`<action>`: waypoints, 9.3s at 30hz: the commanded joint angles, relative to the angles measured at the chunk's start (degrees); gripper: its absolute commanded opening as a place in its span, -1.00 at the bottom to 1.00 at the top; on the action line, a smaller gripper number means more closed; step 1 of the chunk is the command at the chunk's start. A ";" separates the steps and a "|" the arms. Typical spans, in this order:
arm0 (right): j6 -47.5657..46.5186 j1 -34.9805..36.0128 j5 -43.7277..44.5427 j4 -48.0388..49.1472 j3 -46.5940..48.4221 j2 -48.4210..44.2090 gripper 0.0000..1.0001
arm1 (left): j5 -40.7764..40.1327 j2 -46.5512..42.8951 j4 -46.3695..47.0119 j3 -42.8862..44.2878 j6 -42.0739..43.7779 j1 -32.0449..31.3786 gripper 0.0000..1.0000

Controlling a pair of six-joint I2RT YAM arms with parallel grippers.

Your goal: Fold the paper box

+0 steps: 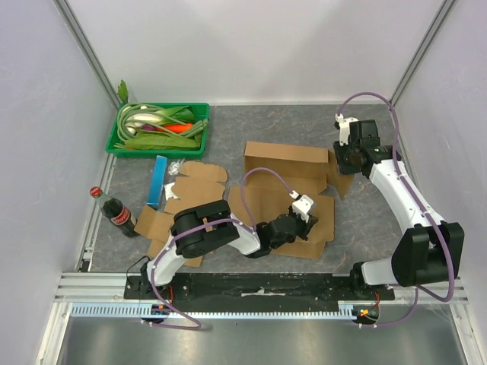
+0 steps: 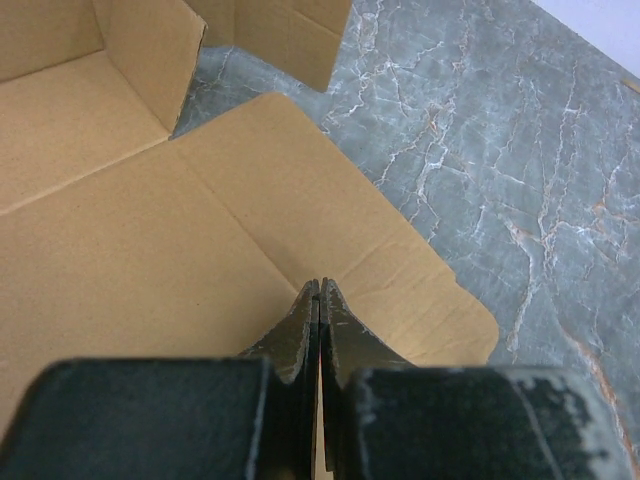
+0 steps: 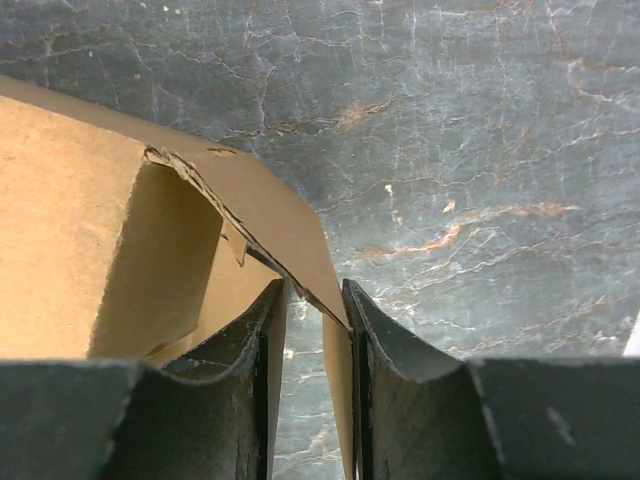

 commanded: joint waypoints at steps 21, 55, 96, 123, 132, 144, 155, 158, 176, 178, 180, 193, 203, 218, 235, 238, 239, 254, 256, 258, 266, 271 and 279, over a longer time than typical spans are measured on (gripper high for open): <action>14.18 8.46 8.74 -3.40 2.71 -1.63 -0.65 | -0.07 -2.01 -7.94 4.19 -2.67 1.15 -0.71; 28.51 8.46 2.50 -0.15 -3.70 -5.85 -0.62 | -1.40 1.24 -12.87 5.70 -3.30 2.73 -0.85; 25.69 9.42 -13.58 18.83 -19.70 -16.49 0.15 | 19.26 -6.33 -66.12 51.12 11.38 28.13 -0.14; 26.75 10.57 -15.72 28.64 -29.89 -34.45 0.36 | 23.74 -6.41 -68.24 43.04 8.58 28.75 -0.27; 23.95 10.48 16.21 23.31 -36.22 -42.77 0.52 | 24.80 -6.23 -68.59 43.57 8.22 29.98 -0.27; -8.48 10.31 -3.02 47.99 -39.13 -20.71 0.45 | 31.03 -3.78 -71.48 47.60 7.26 31.82 -0.27; -12.71 10.48 -11.91 69.36 -41.59 -11.40 0.37 | 34.64 -2.81 -72.46 49.19 7.52 32.61 -0.27; -12.01 10.48 -11.56 75.40 -43.42 -9.37 0.30 | 35.34 -2.54 -72.55 49.11 7.52 32.70 -0.27; -16.31 12.68 -9.37 81.68 -40.10 -1.20 -0.33 | 39.30 -0.17 -72.37 50.51 5.41 33.93 -0.27; -16.58 13.12 -8.06 80.20 -38.52 0.73 -0.61 | 40.26 0.09 -72.63 51.04 5.23 33.93 -0.27; -17.37 13.90 -7.00 77.46 -36.23 2.31 -0.71 | 40.62 0.27 -72.72 51.21 5.15 34.02 -0.27; -15.70 18.56 10.83 74.91 -32.18 6.63 -1.00 | 45.98 9.15 -80.19 60.88 1.28 35.16 -0.36; -16.76 19.98 9.20 71.31 -30.77 6.81 -0.36 | 50.81 10.38 -78.88 59.48 -1.53 35.16 -0.41; -12.28 18.83 6.02 76.84 -27.00 11.27 -0.27 | 52.57 10.91 -80.19 59.74 -1.01 35.25 -0.41; -6.21 21.21 11.39 80.97 -25.23 13.32 -0.56 | 56.09 10.73 -77.03 59.48 -6.01 36.92 -0.39; -5.86 20.15 8.05 81.94 -26.73 12.43 -0.34 | 57.23 10.73 -76.07 60.26 -7.86 39.55 -0.39; -5.33 19.54 5.95 82.46 -26.91 12.43 -0.26 | 57.49 10.90 -76.15 60.79 -8.04 40.78 -0.39; 6.18 15.58 -0.84 107.07 -33.59 20.25 -0.07 | 56.97 13.89 -78.35 60.36 -6.81 42.63 -0.42; 6.71 15.49 -0.58 109.35 -34.03 21.39 -0.06 | 56.88 14.16 -78.35 59.57 -6.46 42.63 -0.44; 6.80 15.49 -0.49 110.68 -34.12 22.09 -0.07 | 56.88 14.33 -78.44 59.30 -6.46 42.55 -0.47; 7.76 15.67 0.57 112.44 -31.92 24.99 -0.29 | 59.69 14.60 -77.65 57.90 -8.12 41.05 -0.55; 7.76 17.68 5.21 111.66 -29.64 26.84 -0.66 | 65.13 14.51 -75.98 56.93 -10.67 39.91 -0.58; 6.89 22.52 21.83 102.98 -24.55 27.81 -1.00 | 71.20 14.42 -74.48 55.52 -13.22 39.04 -0.59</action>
